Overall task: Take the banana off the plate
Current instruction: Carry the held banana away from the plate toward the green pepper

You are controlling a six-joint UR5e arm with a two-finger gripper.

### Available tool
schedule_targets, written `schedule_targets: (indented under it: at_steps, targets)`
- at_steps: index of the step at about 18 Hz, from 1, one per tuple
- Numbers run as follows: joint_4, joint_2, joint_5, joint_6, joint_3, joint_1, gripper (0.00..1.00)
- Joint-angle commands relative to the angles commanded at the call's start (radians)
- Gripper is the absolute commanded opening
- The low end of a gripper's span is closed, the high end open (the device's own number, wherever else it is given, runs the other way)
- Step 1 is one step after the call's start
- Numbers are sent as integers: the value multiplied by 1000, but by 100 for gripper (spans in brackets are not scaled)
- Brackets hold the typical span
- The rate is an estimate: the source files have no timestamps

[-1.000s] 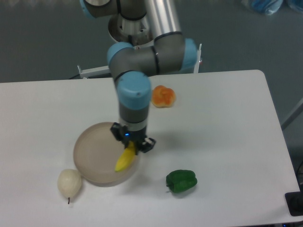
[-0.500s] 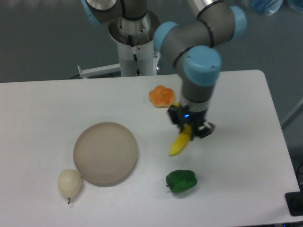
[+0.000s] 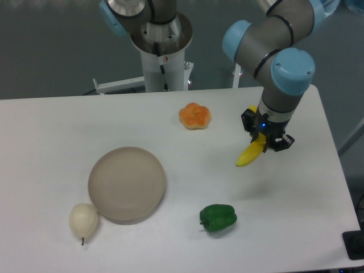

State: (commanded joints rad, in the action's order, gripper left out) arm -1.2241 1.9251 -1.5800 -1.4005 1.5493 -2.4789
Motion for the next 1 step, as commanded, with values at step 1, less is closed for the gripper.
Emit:
schedule_targets:
  at_steps: [1]
  targets:
    - [-1,-2,0,0,-2,0,2]
